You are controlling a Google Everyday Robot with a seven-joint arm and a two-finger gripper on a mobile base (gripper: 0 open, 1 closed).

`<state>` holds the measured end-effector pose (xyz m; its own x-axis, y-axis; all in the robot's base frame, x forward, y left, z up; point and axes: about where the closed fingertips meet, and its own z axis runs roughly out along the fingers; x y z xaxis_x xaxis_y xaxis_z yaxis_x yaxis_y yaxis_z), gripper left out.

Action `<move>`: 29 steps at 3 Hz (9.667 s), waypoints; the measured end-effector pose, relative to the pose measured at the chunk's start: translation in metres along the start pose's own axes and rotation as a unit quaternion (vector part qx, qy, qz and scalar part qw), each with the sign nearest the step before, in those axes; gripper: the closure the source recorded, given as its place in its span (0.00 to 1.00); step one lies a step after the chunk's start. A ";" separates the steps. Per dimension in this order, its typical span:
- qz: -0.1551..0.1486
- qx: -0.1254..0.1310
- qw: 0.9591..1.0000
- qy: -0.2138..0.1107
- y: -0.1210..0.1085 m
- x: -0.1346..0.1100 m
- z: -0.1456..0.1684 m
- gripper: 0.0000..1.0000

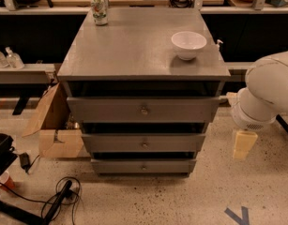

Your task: Open middle drawer

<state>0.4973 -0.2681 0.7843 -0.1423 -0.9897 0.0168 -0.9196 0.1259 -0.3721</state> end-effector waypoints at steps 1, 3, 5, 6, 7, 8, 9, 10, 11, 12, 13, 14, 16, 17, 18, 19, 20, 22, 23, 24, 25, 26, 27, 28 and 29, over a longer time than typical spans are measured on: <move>-0.001 -0.001 1.000 0.000 0.001 0.000 0.001 0.00; -0.054 -0.014 0.998 -0.020 0.041 -0.039 0.110 0.00; -0.083 -0.014 0.995 -0.048 0.039 -0.067 0.204 0.00; -0.097 -0.025 0.994 -0.038 0.038 -0.074 0.247 0.00; -0.097 -0.025 0.994 -0.038 0.039 -0.074 0.247 0.00; -0.092 -0.033 0.995 -0.035 0.031 -0.081 0.260 0.00; -0.088 -0.046 0.994 -0.041 0.020 -0.089 0.280 0.00; -0.088 -0.056 0.993 -0.047 0.008 -0.096 0.296 0.00; -0.090 -0.064 0.993 -0.045 -0.001 -0.103 0.313 0.00; -0.095 -0.067 0.992 -0.046 -0.007 -0.108 0.337 0.00; -0.097 -0.064 0.992 -0.050 -0.008 -0.109 0.359 0.00; -0.097 -0.058 0.992 -0.052 -0.013 -0.106 0.379 0.00; -0.099 -0.063 0.992 -0.042 -0.015 -0.106 0.399 0.18; -0.097 -0.083 0.991 -0.034 -0.002 -0.105 0.413 0.41; -0.096 -0.084 0.991 -0.033 -0.002 -0.105 0.412 0.65; -0.096 -0.084 0.991 -0.033 -0.004 -0.104 0.407 0.88; -0.096 -0.084 0.991 -0.033 -0.005 -0.104 0.404 1.00; -0.096 -0.084 0.991 -0.033 -0.006 -0.104 0.403 1.00; -0.096 -0.084 0.991 -0.033 -0.006 -0.104 0.403 1.00; -0.096 -0.084 0.991 -0.033 -0.006 -0.104 0.403 1.00; -0.096 -0.084 0.991 -0.033 -0.006 -0.104 0.403 1.00; -0.096 -0.084 0.991 -0.033 -0.006 -0.104 0.403 1.00; -0.096 -0.084 0.991 -0.033 -0.006 -0.104 0.402 0.77; -0.096 -0.084 0.991 -0.033 -0.006 -0.104 0.401 0.53; -0.096 -0.084 0.991 -0.033 -0.006 -0.104 0.401 0.30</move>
Offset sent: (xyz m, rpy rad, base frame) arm -0.0023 0.0427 -0.1163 -0.0306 0.0449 0.0946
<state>0.6650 -0.1933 0.4125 0.0610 -0.9981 0.0089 -0.9761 -0.0615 -0.2083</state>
